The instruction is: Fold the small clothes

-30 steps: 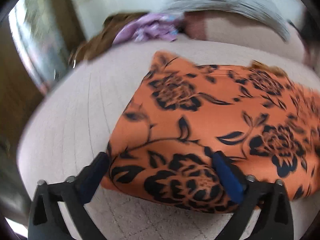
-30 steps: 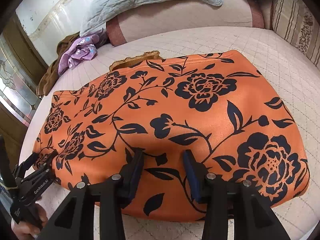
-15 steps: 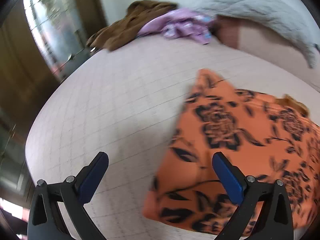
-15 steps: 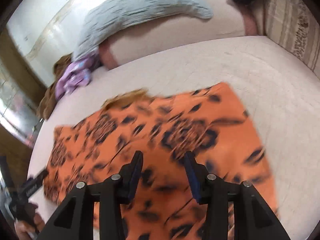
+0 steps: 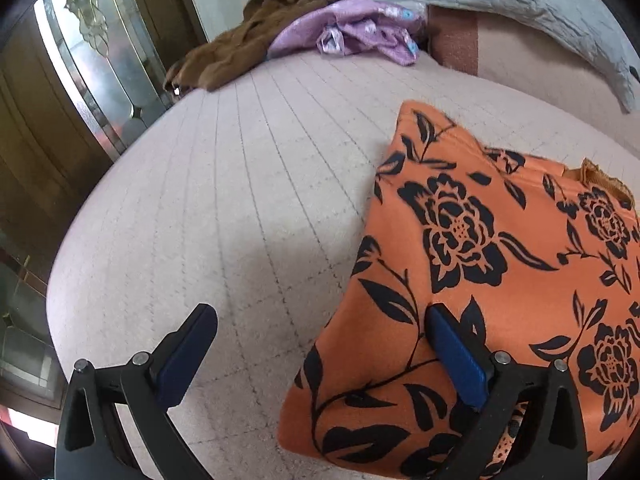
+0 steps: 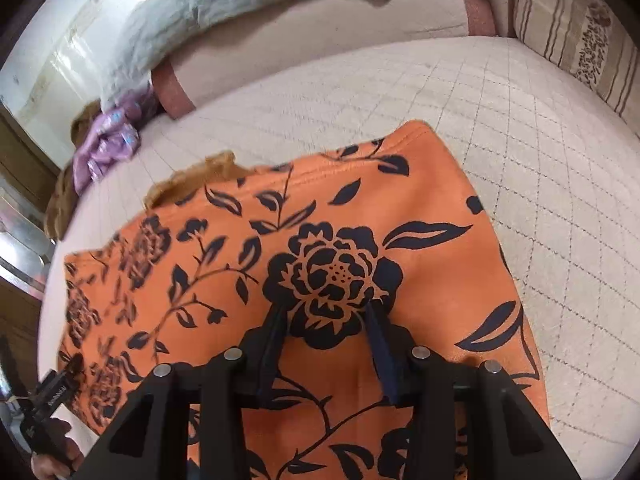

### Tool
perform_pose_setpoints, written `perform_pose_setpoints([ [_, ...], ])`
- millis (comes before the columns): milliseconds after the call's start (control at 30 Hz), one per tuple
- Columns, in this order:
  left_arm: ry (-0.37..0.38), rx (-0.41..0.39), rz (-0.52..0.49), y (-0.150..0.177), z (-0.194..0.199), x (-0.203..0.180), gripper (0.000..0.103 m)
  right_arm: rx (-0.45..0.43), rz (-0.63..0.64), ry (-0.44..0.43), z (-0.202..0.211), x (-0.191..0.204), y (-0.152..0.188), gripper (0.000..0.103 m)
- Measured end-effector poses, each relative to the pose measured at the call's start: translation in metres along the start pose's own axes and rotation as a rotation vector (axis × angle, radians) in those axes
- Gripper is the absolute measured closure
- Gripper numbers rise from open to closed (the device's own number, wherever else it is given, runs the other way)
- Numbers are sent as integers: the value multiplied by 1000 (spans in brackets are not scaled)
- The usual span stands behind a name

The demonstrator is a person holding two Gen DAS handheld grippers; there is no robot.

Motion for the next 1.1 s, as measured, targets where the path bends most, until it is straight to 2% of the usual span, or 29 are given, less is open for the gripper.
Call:
perform_pose_setpoints([
  [133,-11,-155,9,-5,35,8,0,-67,-4,-63,29,4,12,57],
  [167,3,-212,16,-6,48,9,0,-88,-10,-88,41,6,16,55],
  [233,19,-275,14,-5,62,8,0,-149,-16,-140,68,6,25,49],
  [267,23,-297,5,-4,69,7,0,-179,-6,-159,82,7,29,45],
  [367,78,-340,-20,0,84,-1,0,-225,13,-195,113,6,45,44],
  [500,137,-365,-61,10,107,-12,0,-210,-89,-292,133,-8,74,40],
  [667,193,-327,-122,23,109,-29,0,-160,-222,-347,126,-26,105,35],
  [767,245,-263,-135,28,103,-39,0,-107,-310,-391,109,-34,115,35],
  [933,184,-177,-161,28,80,-52,0,-98,-439,-432,85,-50,116,35],
  [1033,187,-93,-175,32,60,-60,0,-98,-531,-443,70,-62,116,35],
  [1100,192,-74,-178,33,53,-62,0,-116,-560,-452,63,-66,115,35],
])
Point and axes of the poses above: each gripper's, at about its wrist camera, not at the fingertips, and z roughly against the way its jaws point, x to its left, y to its underside, the point moved 2 cm from there along -z, roughly the way its jaws point, and after that the axes turned 12 degrees about -y, right-handed, at the moved point
